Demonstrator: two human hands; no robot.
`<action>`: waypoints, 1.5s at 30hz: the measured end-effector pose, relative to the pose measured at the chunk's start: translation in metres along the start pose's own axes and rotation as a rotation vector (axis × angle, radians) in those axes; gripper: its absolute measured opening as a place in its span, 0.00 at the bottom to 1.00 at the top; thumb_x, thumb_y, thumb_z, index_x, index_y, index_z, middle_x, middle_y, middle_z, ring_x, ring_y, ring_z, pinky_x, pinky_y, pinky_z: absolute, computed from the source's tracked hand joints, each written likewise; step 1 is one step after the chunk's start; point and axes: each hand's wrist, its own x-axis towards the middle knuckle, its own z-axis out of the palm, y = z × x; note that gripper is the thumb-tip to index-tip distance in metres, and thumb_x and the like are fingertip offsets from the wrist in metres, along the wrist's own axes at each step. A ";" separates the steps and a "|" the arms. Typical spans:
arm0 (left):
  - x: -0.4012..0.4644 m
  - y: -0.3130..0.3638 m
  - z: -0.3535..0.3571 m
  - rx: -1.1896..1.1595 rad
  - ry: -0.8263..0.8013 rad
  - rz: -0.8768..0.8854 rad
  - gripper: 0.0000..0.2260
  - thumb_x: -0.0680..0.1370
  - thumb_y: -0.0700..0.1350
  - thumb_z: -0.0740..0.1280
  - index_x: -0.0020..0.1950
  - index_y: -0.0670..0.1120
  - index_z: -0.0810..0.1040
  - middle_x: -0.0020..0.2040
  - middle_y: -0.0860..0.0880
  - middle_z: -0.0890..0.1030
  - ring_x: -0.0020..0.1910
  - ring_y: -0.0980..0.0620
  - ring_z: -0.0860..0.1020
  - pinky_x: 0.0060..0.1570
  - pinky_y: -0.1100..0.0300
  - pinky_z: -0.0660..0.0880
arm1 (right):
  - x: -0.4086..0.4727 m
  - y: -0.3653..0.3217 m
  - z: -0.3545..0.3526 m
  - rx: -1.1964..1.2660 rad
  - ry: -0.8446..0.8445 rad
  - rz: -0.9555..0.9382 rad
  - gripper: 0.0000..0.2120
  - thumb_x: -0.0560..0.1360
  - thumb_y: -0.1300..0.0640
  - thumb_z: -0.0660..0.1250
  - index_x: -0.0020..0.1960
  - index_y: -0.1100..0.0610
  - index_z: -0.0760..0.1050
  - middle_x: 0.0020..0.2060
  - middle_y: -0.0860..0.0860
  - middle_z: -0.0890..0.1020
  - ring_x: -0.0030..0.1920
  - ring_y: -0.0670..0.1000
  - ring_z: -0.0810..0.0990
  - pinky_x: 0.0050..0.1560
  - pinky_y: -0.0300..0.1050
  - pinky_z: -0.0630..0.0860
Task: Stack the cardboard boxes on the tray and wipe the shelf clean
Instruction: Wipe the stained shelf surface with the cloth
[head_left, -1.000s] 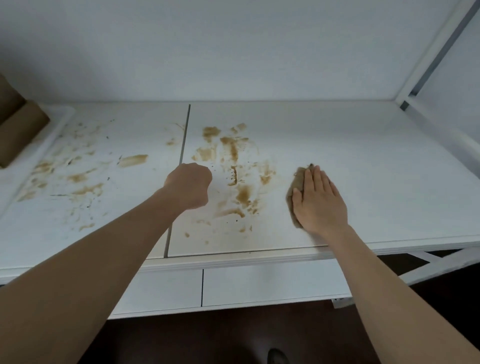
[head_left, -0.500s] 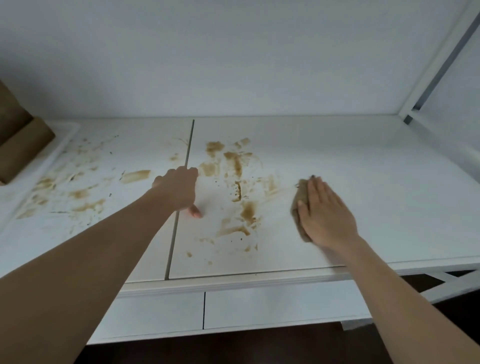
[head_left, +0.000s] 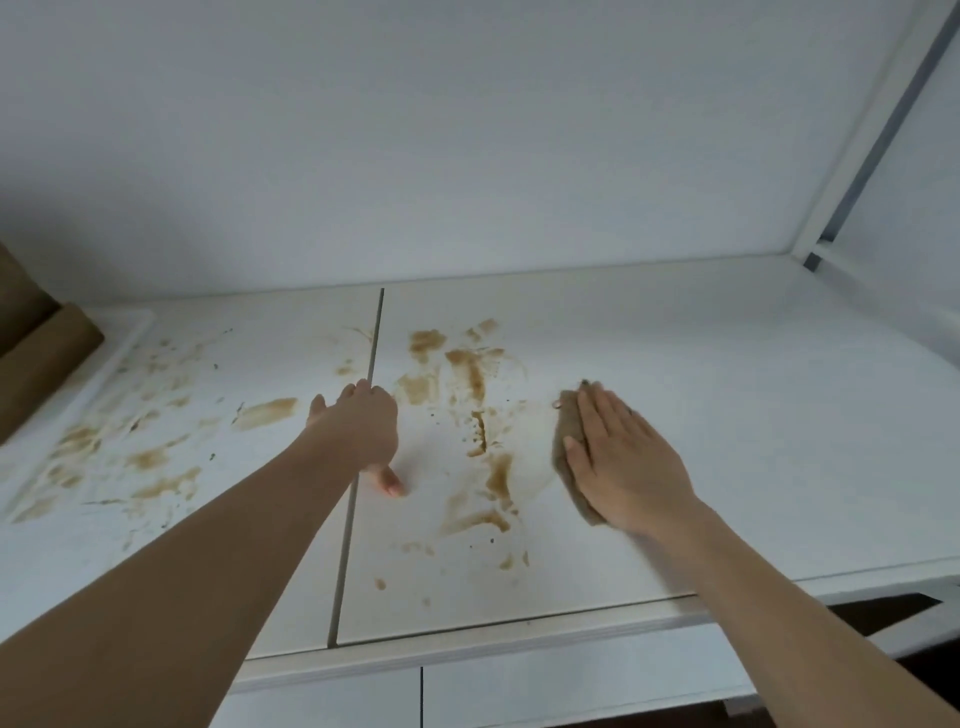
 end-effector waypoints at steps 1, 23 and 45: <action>0.001 0.000 0.000 -0.009 -0.004 0.001 0.48 0.61 0.60 0.78 0.71 0.41 0.60 0.68 0.48 0.65 0.70 0.49 0.63 0.72 0.47 0.56 | 0.009 0.011 0.000 -0.021 0.020 0.095 0.36 0.77 0.40 0.30 0.79 0.60 0.43 0.79 0.54 0.46 0.78 0.50 0.44 0.77 0.46 0.42; 0.009 0.003 -0.005 -0.008 -0.027 0.004 0.62 0.58 0.57 0.80 0.77 0.37 0.44 0.78 0.43 0.47 0.77 0.46 0.47 0.74 0.44 0.49 | 0.061 -0.010 0.001 0.041 -0.062 0.223 0.30 0.81 0.45 0.40 0.79 0.59 0.42 0.79 0.54 0.45 0.78 0.51 0.43 0.77 0.48 0.43; 0.024 -0.045 -0.013 -0.168 -0.088 0.080 0.62 0.62 0.59 0.77 0.77 0.45 0.33 0.77 0.49 0.35 0.76 0.48 0.36 0.74 0.43 0.43 | 0.061 -0.046 0.004 0.038 -0.037 -0.084 0.35 0.76 0.42 0.29 0.79 0.58 0.39 0.79 0.53 0.42 0.78 0.49 0.41 0.77 0.47 0.41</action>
